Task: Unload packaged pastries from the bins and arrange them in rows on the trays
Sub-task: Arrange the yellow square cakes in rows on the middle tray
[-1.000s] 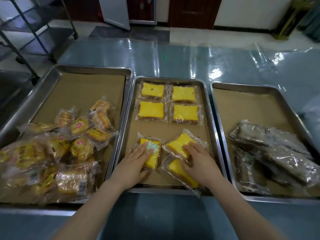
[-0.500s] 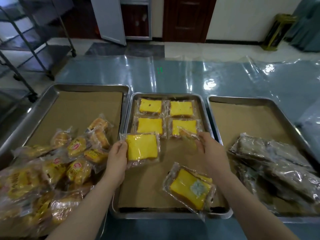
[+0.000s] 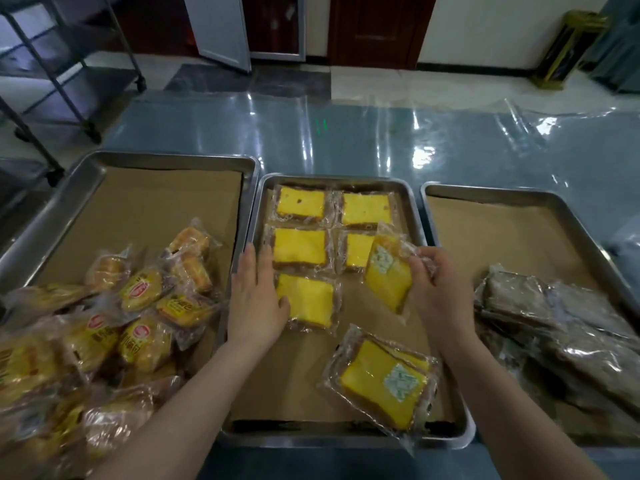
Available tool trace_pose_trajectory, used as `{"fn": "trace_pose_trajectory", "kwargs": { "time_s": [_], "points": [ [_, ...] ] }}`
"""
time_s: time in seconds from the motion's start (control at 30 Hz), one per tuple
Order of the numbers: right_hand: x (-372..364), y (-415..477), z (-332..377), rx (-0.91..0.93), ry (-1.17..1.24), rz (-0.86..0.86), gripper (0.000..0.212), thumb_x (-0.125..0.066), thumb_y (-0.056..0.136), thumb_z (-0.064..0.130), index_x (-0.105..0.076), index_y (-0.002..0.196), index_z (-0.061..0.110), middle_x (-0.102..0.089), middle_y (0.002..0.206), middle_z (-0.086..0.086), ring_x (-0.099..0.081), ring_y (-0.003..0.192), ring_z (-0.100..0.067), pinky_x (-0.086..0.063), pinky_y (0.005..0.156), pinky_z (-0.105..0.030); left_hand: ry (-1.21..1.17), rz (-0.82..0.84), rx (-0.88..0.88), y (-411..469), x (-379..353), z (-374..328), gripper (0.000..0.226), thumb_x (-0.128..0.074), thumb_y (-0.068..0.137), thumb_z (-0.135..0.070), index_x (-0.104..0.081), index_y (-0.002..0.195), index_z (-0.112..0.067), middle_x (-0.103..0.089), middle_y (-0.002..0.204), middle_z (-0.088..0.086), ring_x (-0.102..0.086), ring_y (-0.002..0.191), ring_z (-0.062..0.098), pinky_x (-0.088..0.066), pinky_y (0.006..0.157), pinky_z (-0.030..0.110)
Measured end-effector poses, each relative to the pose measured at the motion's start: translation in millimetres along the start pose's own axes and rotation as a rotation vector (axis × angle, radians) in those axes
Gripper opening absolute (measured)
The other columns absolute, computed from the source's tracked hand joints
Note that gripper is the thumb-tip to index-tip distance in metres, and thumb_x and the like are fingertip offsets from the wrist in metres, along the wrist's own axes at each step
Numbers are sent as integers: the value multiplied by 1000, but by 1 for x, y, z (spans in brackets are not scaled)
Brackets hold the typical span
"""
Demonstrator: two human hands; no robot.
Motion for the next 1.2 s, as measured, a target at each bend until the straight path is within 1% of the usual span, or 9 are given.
{"fn": "trace_pose_trajectory", "kwargs": {
  "time_s": [0.13,0.27,0.37,0.43,0.83,0.97,1.07,1.13,1.2],
  "points": [
    [-1,-12,5,266,-278,-14,24,-58,92,28,-63,113,18,-67,100,4,-61,89,-19,-42,67,-28,105,163,-188,-5,-25,-6,77,-49,92,-41,3,149,-32,14,156,1,22,139,16,10,112,36],
    [-35,-40,-9,243,-475,473,42,-51,88,54,-63,116,25,-65,113,7,-55,107,-18,-42,79,-29,244,275,-193,-20,-54,0,67,-23,92,-58,15,144,-38,28,152,2,31,136,23,19,108,39],
    [-47,-53,-21,188,-532,534,48,-37,94,55,-51,133,31,-42,148,1,-27,140,-23,-29,111,-41,242,280,-181,-22,-57,3,67,-20,91,-59,19,142,-39,31,151,1,35,134,21,20,107,39],
    [-52,-52,-29,149,-578,563,50,-33,96,54,-34,143,37,-18,158,0,-4,146,-26,-12,118,-45,245,267,-180,-22,-56,2,67,-19,92,-59,19,142,-39,32,150,1,36,134,21,19,108,39],
    [-77,-33,-48,116,-733,553,60,-23,96,56,2,149,43,17,158,-3,31,138,-31,19,109,-49,217,258,-113,-23,-55,-5,65,-19,94,-56,20,143,-37,31,151,2,33,136,23,20,110,42],
    [-72,-34,-43,127,-677,529,61,-30,96,55,-4,149,41,15,159,-2,28,140,-29,16,111,-48,194,264,-101,-24,-46,-13,68,-31,94,-52,12,144,-36,27,153,5,32,137,24,15,112,45],
    [-47,-50,-42,139,-504,388,52,-53,93,40,-37,142,31,-20,156,1,-5,146,-27,-7,117,-47,188,31,-255,-39,-27,-25,56,-54,87,-35,-38,140,-23,-27,151,14,-14,141,32,-16,114,45],
    [-24,-69,-49,104,-414,274,37,-63,87,26,-59,123,21,-47,137,-1,-36,131,-25,-35,107,-43,32,0,-248,-54,-20,-29,28,-55,86,-36,-58,111,-26,-55,117,-4,-46,114,13,-39,93,26],
    [-9,-88,-59,57,-400,244,25,-67,84,19,-68,109,15,-56,119,-1,-48,116,-23,-43,95,-36,-143,250,-109,-72,-27,-32,26,-47,87,-51,-57,102,-32,-55,98,-17,-50,90,-1,-43,77,16]
  ]
}}
Point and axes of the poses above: each hand's wrist, its own y-axis towards the middle knuckle, its own x-axis out of the back of the hand, z = x × y, the point moved 3 cm from there along y, towards the middle knuckle
